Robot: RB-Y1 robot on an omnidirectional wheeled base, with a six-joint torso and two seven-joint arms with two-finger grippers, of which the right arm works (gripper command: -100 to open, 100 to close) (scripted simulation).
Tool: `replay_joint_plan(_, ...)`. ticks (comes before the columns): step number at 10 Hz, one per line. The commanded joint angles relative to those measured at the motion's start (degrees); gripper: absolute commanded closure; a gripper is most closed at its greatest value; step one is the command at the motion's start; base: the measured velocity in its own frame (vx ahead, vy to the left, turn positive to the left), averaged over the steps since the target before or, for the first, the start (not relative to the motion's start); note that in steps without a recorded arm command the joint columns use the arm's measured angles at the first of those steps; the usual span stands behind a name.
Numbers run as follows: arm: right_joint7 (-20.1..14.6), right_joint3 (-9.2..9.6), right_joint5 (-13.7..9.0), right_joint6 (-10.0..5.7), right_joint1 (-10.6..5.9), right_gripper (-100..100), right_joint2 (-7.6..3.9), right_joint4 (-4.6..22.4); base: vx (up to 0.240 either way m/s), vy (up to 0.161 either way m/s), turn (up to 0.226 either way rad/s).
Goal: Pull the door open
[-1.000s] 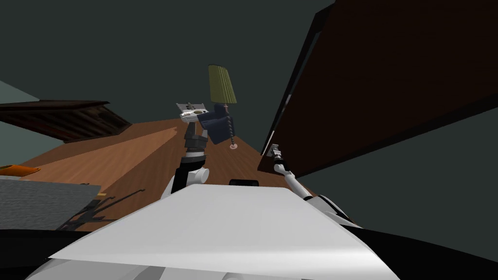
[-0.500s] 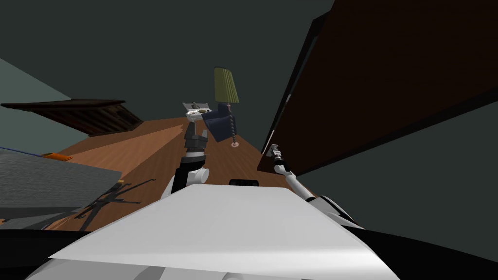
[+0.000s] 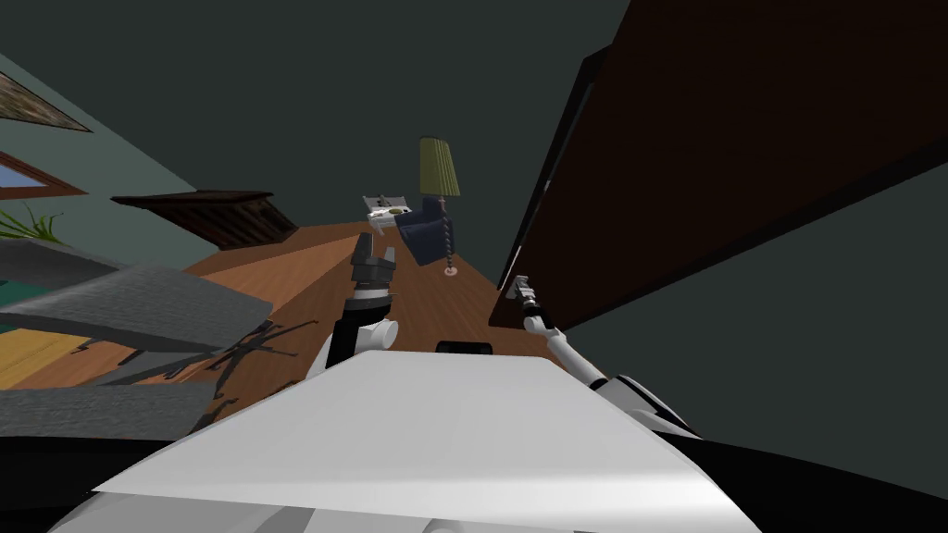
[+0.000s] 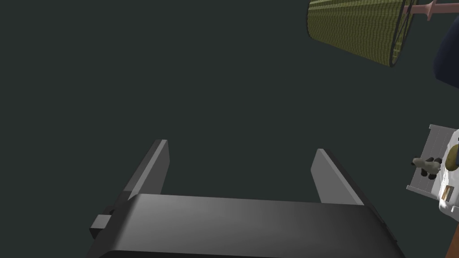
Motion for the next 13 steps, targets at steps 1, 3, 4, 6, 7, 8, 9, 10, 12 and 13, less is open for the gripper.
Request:
replay_joint_plan(1, -0.7, 0.94, 0.0, -0.23, 0.56, 100, -0.89, -1.2, -0.195, -0.109, 0.1)
replay_joint_plan(3, -1.2, 1.63, 0.2, -0.39, 0.87, 100, -1.24, -1.3, -0.105, -0.048, 0.072)
replay_joint_plan(4, -1.7, 2.19, 0.3, -0.72, 1.05, 100, -1.8, -1.6, -0.188, -0.064, 0.095)
replay_joint_plan(6, -3.0, 3.55, 0.6, -1.52, 1.49, 100, -3.15, -2.5, -0.211, -0.106, 0.113)
replay_joint_plan(7, -3.7, 4.29, 0.7, -1.96, 1.73, 100, -3.88, -2.9, -0.197, -0.107, 0.15)
replay_joint_plan(8, -4.3, 5.02, 0.9, -2.39, 1.96, 100, -4.6, -3.3, -0.182, -0.1, 0.124)
replay_joint_plan(9, -5.0, 5.71, 1.0, -2.79, 2.18, 100, -5.29, -3.8, -0.189, -0.116, 0.102)
replay_joint_plan(10, -5.6, 6.34, 1.2, -3.16, 2.39, 100, -5.91, -4.1, -0.229, -0.101, 0.104)
replay_joint_plan(12, -6.6, 7.39, 1.4, -3.78, 2.72, 100, -6.96, -4.8, -0.199, -0.075, 0.082)
replay_joint_plan(13, -6.3, 7.17, 1.4, -3.42, 2.57, 100, -6.61, -4.5, -0.077, -0.024, 0.021)
